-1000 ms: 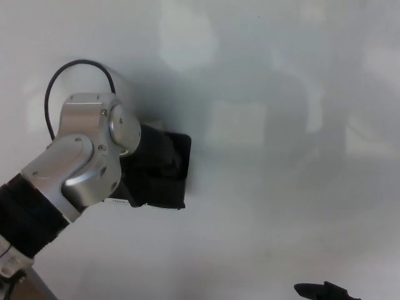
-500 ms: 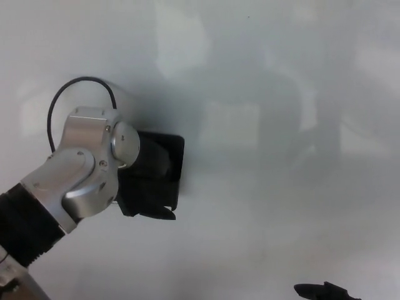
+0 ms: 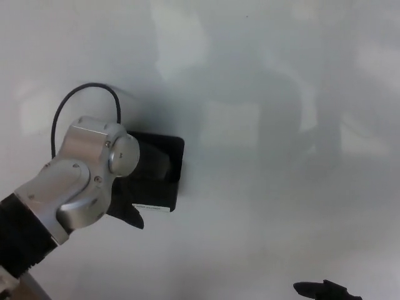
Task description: A magnetic marker holder is on the left hand side of the white board, the robot put the index and middle finger into the opening of the container and pull off the magnetic holder and hand it to a human on the left hand side.
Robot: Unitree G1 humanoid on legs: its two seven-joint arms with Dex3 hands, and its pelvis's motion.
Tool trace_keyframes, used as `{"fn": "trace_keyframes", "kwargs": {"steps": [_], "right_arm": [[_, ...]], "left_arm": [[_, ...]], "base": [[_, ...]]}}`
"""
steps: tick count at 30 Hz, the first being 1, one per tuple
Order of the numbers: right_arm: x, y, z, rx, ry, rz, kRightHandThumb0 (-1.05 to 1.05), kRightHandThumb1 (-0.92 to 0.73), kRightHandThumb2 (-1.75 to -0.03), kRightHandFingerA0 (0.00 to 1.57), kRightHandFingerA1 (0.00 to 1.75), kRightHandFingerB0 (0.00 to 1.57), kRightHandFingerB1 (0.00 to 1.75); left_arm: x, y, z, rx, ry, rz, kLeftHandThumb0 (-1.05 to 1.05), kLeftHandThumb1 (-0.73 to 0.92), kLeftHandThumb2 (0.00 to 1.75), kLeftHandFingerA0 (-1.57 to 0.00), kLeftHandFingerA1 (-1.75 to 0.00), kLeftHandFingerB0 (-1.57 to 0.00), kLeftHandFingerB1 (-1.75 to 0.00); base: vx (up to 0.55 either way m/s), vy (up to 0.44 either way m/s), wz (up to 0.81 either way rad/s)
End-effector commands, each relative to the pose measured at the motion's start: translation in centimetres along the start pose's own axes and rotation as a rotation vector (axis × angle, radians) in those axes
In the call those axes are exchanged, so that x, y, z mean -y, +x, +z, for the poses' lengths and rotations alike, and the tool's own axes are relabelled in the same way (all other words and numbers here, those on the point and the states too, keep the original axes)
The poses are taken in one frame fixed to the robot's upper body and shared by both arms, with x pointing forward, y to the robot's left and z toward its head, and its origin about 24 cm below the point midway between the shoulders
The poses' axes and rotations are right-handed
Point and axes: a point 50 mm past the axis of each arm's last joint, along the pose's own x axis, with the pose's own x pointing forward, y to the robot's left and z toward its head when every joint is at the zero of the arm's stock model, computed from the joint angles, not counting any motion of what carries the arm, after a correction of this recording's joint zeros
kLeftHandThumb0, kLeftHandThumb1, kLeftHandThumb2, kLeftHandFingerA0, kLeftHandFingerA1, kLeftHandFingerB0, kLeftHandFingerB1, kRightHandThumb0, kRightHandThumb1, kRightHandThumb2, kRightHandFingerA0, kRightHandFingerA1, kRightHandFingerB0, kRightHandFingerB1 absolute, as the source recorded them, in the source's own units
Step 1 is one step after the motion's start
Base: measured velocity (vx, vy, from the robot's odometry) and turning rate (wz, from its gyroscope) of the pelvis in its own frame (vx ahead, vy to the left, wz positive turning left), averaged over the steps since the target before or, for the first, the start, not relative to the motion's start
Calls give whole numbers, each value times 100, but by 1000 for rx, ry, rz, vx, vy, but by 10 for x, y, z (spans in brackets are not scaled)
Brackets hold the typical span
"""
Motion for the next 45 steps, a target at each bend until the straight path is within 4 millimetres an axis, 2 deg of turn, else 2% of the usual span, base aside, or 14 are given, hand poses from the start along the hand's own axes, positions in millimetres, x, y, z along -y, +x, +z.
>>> {"fn": "trace_keyframes", "kwargs": {"steps": [1, 4, 7, 16, 17, 18, 19, 20, 23, 27, 32, 35, 42, 45], "right_arm": [[6, 2, 2, 17, 2, -23, -48, -76, -63, 82, 56, 71, 43], [6, 4, 3, 15, 10, -27, -49, -75, -63, 82, 55, 72, 44], [7, 4, 3, 17, -5, -22, -49, -76, -63, 82, 54, 71, 43], [7, 5, 4, 21, -4, -21, -48, -76, -63, 81, 54, 72, 44], [7, 6, 4, 21, -5, -21, -49, -77, -63, 82, 55, 72, 44], [7, 6, 4, 21, -5, -20, -49, -76, -63, 82, 54, 72, 44], [7, 6, 5, 20, -4, -20, -49, -76, -63, 82, 54, 72, 44], [7, 7, 5, 19, -5, -19, -49, -76, -63, 83, 54, 72, 44], [8, 9, 6, 21, -4, -18, -51, -77, -64, 85, 57, 72, 45], [9, 12, 9, 28, 3, -23, -51, -77, -63, 87, 58, 73, 45], [10, 15, 11, 34, 4, -32, -52, -77, -64, 85, 57, 73, 45], [10, 16, 12, 43, -1, -33, -52, -76, -63, 85, 57, 72, 45], [10, 16, 12, 33, 12, -32, -52, -76, -64, 87, 59, 72, 45], [10, 16, 12, 35, 10, -30, -53, -77, -64, 87, 60, 72, 45]], "left_arm": [[22, 17, -12, -56, 309, 193, -15, 50, 55, -76, -122, -75, -54], [22, 19, -15, -30, 273, 228, -17, 48, 59, -74, -107, -68, -54], [22, 19, -16, -5, 270, 246, -13, 52, 56, -69, -127, -75, -55], [19, 22, -19, 39, 168, 211, -15, 56, 57, -71, -122, -78, -54], [15, 20, -19, 70, 48, 144, -10, 52, 55, -89, -89, -85, -64], [14, 19, -22, 135, -65, 73, 3, 56, 85, -96, -106, -95, -87], [14, 18, -23, 173, -111, 44, 3, 56, 85, -96, -106, -95, -87], [14, 17, -26, 227, -185, -13, 2, 50, 107, -99, -102, -93, -94], [14, 13, -31, 333, -378, -199, 3, 63, 87, -85, -123, -89, -93], [18, 8, -33, 430, -499, -340, -3, 66, 70, -78, -120, -89, -86], [28, 2, -28, 521, -588, -474, 0, 60, 77, -81, -124, -90, -92], [34, -1, -22, 616, -679, -583, -2, 59, 80, -97, -133, -94, -99], [37, -6, -20, 728, -775, -654, -9, 60, 78, -95, -130, -95, -99], [41, -9, -19, 823, -857, -639, -8, 67, 72, -101, -128, -92, -113]], "base": [[0, 0, 0], [0, 0, 0], [0, 0, 0], [0, 0, 0], [0, 0, 0], [0, 0, 0], [0, 0, 0], [0, 0, 0], [0, 0, 0], [0, 0, 0], [0, 0, 0], [0, 0, 0], [0, 0, 0], [0, 0, 0]]}}
